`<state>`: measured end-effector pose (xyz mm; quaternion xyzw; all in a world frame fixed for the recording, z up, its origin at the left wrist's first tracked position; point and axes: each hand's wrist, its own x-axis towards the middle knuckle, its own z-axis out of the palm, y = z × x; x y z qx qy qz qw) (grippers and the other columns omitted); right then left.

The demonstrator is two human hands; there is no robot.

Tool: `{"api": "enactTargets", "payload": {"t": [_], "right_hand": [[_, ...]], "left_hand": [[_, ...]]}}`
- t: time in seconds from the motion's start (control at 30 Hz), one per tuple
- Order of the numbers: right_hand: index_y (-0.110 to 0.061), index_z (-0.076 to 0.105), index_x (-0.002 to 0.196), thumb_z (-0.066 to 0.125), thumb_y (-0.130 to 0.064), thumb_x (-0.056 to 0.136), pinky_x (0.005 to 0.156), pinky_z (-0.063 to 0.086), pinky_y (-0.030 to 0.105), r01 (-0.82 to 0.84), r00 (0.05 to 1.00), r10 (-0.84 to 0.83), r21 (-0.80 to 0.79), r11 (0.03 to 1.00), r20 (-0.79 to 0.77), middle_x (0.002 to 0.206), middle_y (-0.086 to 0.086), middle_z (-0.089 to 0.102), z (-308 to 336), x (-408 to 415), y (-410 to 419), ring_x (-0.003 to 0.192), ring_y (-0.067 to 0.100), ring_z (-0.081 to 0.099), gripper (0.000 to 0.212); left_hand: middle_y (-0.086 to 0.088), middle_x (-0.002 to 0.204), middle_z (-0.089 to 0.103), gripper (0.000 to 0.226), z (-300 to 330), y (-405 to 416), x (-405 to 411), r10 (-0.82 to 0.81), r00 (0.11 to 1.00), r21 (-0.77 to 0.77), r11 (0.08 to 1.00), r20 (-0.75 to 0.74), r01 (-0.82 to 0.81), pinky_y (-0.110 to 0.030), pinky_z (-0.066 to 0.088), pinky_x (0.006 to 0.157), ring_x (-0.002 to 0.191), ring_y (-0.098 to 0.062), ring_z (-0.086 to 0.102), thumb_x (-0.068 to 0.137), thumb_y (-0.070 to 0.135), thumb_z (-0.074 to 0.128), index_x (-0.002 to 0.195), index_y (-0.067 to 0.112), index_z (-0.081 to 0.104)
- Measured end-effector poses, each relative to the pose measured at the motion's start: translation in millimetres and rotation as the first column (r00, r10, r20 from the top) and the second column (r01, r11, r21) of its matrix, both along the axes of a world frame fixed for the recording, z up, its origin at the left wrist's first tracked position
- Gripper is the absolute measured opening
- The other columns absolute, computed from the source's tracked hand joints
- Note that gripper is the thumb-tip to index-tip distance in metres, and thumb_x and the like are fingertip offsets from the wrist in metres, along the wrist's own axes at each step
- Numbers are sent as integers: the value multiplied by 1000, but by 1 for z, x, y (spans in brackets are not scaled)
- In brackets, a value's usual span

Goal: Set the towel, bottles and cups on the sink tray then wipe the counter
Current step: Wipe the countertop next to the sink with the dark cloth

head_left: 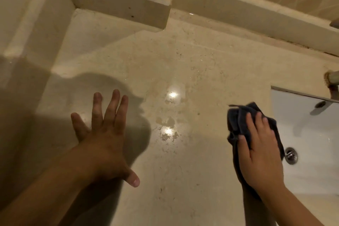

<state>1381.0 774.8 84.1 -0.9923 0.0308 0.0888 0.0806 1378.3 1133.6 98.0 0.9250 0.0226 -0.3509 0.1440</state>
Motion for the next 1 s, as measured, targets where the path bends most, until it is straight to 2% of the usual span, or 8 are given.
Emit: {"api": "enactTargets", "payload": {"t": [0.13,0.2,0.37,0.5,0.67,0.77,0.9,1.0], "right_hand": [[-24,13,161,18,-48,100,126,8,47,113,993,-114,-23,993,-32,170,6,10,-2,-29,15,156,21,2,66],[-27,10,160,18,-50,99,126,7,46,100,994,-100,-10,995,-38,170,5,7,-2,-34,36,156,21,0,66],[-22,21,161,32,-44,100,125,5,42,-233,972,233,12,972,-6,169,7,16,-3,-39,110,157,25,7,65],[-24,23,161,31,-45,102,125,6,45,-544,839,543,51,837,39,169,4,18,-8,-13,179,157,22,6,63],[-24,30,159,34,-42,103,126,9,43,-639,769,633,69,766,92,168,3,23,-11,39,196,156,20,11,60],[-23,29,159,32,-42,103,126,8,41,-614,788,607,55,788,99,168,3,23,-11,58,180,156,20,13,60],[-24,23,161,24,-46,103,126,4,37,-363,930,359,36,931,82,169,2,17,-9,76,123,156,19,11,61],[-22,22,161,24,-45,103,126,6,38,-219,974,219,-6,976,59,169,3,16,-7,55,64,156,18,9,62]], "left_hand": [[8,138,-62,190,-3,-1,0,0,1000,0,1000,8,0,-64,-33,89,124,-27,-60,-1,87,68,132,28,-54],[5,140,-61,191,-4,-2,-1,-3,1000,31,1000,10,3,-70,-27,94,126,-31,-58,-4,90,63,133,24,-53],[3,144,-57,189,-8,-1,-1,-15,1000,13,1000,23,15,-75,-20,99,131,-34,-53,-5,93,56,136,24,-50],[1,144,-58,188,-9,2,-1,-18,1000,13,1000,25,18,-68,-30,91,130,-34,-54,-4,93,55,136,23,-51],[4,136,-64,189,-6,1,0,2,1000,2,1000,24,-2,-66,-32,89,123,-29,-61,1,89,67,126,22,-59],[10,137,-63,189,-2,0,2,9,1000,-6,1000,10,-9,-68,-28,94,125,-25,-60,-4,86,68,129,33,-56],[15,139,-60,187,2,-1,1,31,999,6,999,10,-31,-71,-20,102,127,-21,-59,-5,83,70,131,42,-51],[14,143,-57,186,3,-3,-1,30,999,40,999,19,-31,-72,-17,104,129,-22,-56,-6,85,65,134,41,-50]]}}
